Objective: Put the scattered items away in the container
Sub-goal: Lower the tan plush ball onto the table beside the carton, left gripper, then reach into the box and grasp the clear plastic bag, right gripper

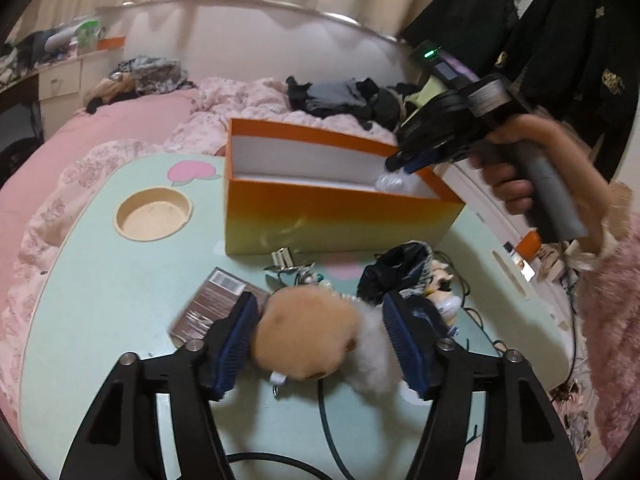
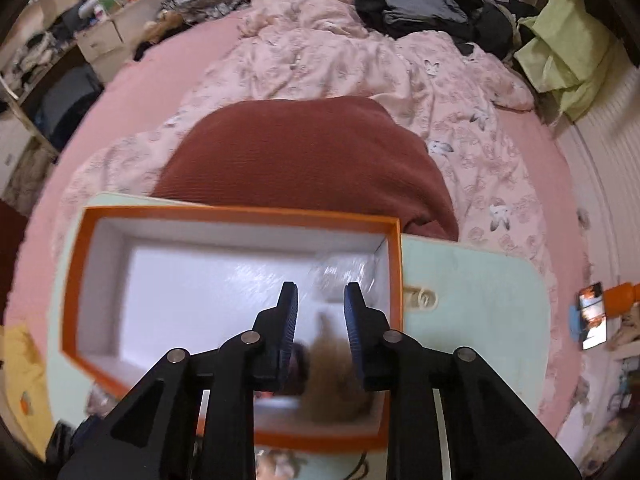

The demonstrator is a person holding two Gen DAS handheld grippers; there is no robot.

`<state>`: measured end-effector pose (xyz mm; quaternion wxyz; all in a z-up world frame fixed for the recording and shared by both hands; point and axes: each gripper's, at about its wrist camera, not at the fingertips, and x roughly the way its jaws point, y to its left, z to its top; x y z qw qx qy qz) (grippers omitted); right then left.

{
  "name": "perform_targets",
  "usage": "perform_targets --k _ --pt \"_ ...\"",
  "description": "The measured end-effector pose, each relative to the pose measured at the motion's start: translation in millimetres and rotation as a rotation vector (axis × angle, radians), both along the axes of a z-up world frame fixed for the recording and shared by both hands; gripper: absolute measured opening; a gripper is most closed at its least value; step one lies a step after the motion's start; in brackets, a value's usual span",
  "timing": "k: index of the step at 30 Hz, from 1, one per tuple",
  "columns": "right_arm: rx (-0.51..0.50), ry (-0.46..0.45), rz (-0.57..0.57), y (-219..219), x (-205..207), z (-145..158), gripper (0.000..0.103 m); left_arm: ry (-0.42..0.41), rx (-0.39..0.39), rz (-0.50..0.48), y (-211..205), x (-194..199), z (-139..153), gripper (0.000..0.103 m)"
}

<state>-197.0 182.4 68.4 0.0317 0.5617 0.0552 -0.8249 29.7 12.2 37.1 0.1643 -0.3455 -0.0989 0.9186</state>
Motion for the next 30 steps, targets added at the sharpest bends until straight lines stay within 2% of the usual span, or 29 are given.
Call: perform_targets --k 6,8,10,12,14,15,16,17,18,20,21,22,24,26,27,28,30 --pt "0.084 -0.047 -0.031 -3.3 -18.9 -17.4 0.028 -0.003 -0.005 -0.004 3.0 2.6 -2.4 0.071" --pt "0.118 -0.046 -0.025 -9.1 -21.4 -19.3 0.034 -0.007 -0.002 -0.005 3.4 1.7 -2.7 0.072" --pt "0.133 -0.062 0.001 -18.3 -21.9 -24.2 0.057 -0.008 0.0 -0.003 2.9 1.8 -2.6 0.072" --pt "0.144 -0.071 0.02 -24.5 -19.7 -28.1 0.066 -0.006 0.007 -0.003 2.1 3.6 -2.0 0.072" --pt "0.2 -0.052 0.028 -30.1 -17.6 -31.4 0.061 -0.002 0.014 -0.003 0.9 4.6 -1.2 0.072" --pt "0.213 -0.044 0.026 -31.3 -16.5 -31.4 0.053 -0.002 0.017 -0.004 0.4 4.8 -1.2 0.073" --pt "0.193 -0.036 0.016 -29.3 -15.4 -28.3 0.046 -0.003 0.019 -0.002 0.2 4.7 -1.5 0.073" --pt "0.119 -0.039 0.011 -25.0 -14.1 -22.7 0.043 -0.005 0.021 -0.001 -0.2 4.1 -1.8 0.073" --pt "0.031 -0.053 0.014 -21.4 -13.5 -18.0 0.04 -0.008 0.025 -0.001 -0.8 3.1 -2.3 0.073" --pt "-0.233 -0.124 0.039 -10.2 -12.0 -9.4 0.038 -0.015 0.03 0.0 -1.3 1.9 -3.2 0.073" --pt "-0.306 -0.141 0.031 -5.0 -11.0 -6.0 0.038 -0.016 0.031 0.0 -1.3 1.5 -3.3 0.073" --pt "-0.298 -0.11 0.012 -1.2 -8.7 0.5 0.038 -0.017 0.03 0.001 -1.3 0.9 -3.6 0.073" --pt "-0.197 -0.032 0.02 -3.8 -4.2 10.2 0.038 -0.017 0.029 0.001 -1.4 0.6 -3.6 0.073" --pt "-0.153 -0.017 0.061 -11.2 -1.1 10.6 0.039 -0.016 0.03 0.0 -1.4 0.7 -3.5 0.073" --pt "-0.155 -0.037 0.085 -16.1 -0.1 7.7 0.042 -0.016 0.03 0.0 -1.3 0.7 -3.5 0.073" --pt "-0.16 -0.056 0.1 -20.2 1.3 4.5 0.052 -0.016 0.029 -0.001 -1.2 0.5 -3.5 0.073" --pt "-0.155 -0.082 0.113 -29.2 4.4 -4.4 0.062 -0.012 0.03 0.0 -1.4 1.0 -3.6 0.073"
